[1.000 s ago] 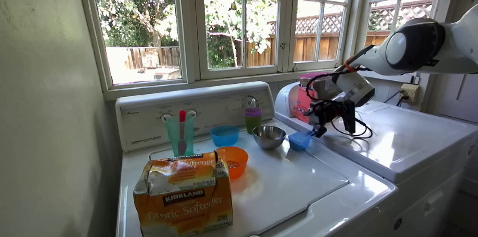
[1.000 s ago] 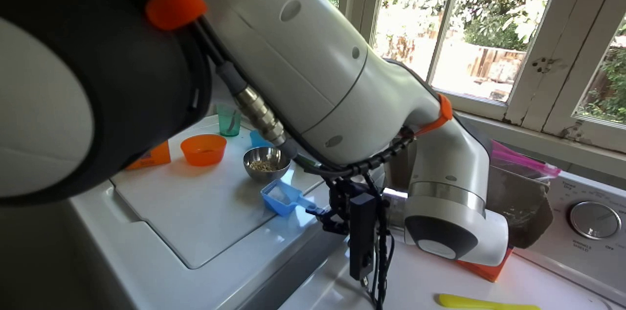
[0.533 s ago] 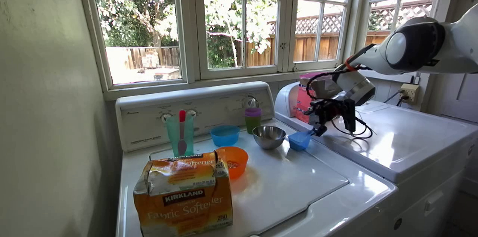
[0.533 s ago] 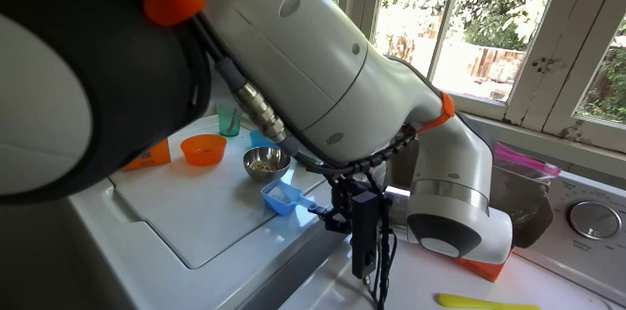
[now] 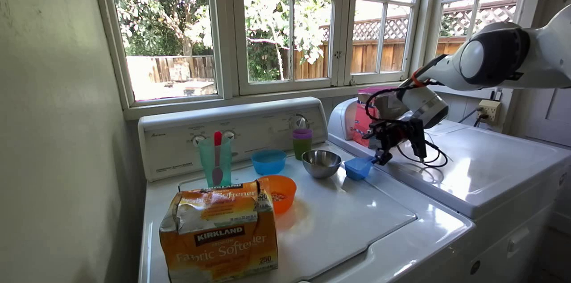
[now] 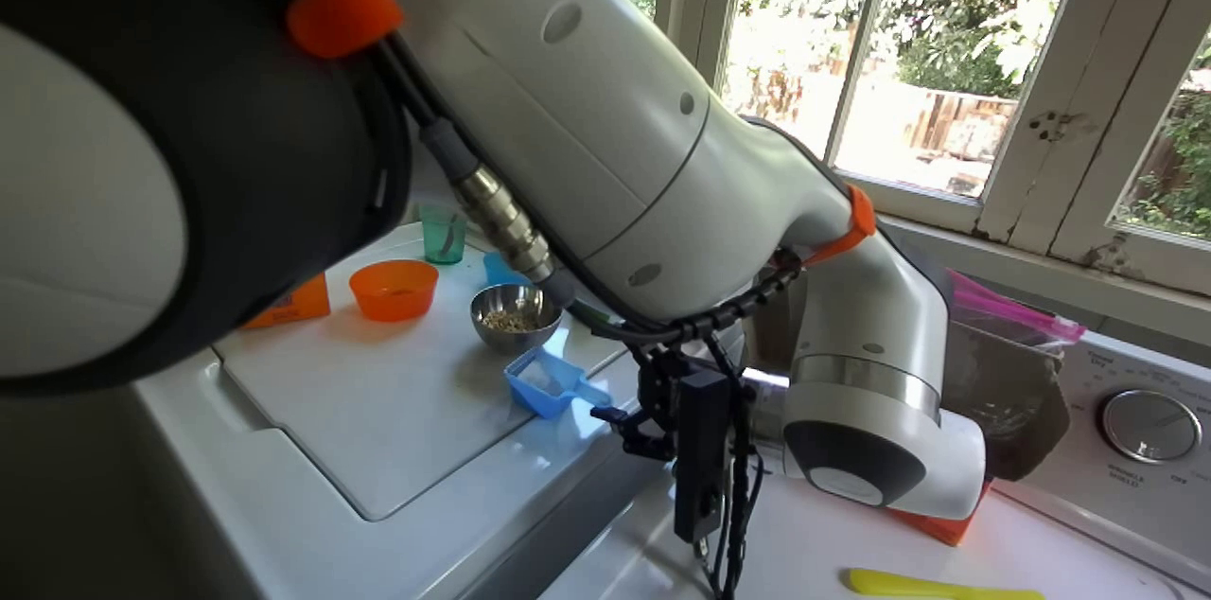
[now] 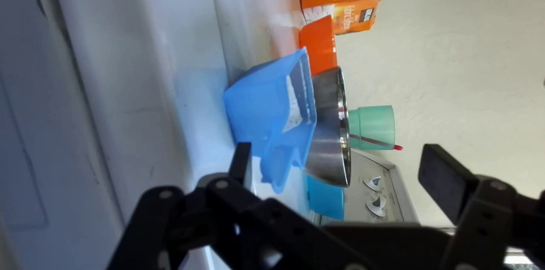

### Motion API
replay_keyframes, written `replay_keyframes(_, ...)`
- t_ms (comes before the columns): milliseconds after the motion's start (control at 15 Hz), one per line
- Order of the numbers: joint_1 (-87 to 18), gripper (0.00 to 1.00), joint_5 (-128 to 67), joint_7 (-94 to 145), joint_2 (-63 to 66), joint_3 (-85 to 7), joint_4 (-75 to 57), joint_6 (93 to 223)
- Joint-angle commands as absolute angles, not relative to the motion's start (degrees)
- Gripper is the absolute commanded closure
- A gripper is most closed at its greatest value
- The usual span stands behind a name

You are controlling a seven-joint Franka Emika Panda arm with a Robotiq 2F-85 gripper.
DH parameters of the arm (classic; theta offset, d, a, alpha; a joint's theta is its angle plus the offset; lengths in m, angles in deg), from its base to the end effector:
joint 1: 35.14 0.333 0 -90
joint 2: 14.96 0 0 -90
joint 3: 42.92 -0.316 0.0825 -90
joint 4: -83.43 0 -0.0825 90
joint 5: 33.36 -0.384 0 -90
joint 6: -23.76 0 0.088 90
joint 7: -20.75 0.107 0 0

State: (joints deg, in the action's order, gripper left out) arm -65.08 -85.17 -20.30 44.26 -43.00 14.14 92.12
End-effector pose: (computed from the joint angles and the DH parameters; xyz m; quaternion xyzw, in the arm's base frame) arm 0.6135 -0.2329 0.1592 -0.7807 -0.0121 0.1161 0.6139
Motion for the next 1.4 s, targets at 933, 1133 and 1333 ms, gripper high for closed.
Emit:
replay_keyframes(933,-65.22,0.0,-90.44,-19.78,44.16,-42.56,12.0,91.09)
replay_keyframes(1133,-65.3,0.0,-90.83,-19.44,44.18,-42.49,12.0,90.34)
replay_keyframes(1333,-65.26,0.26,-91.21,-19.21,44.32,-42.41,12.09,89.82)
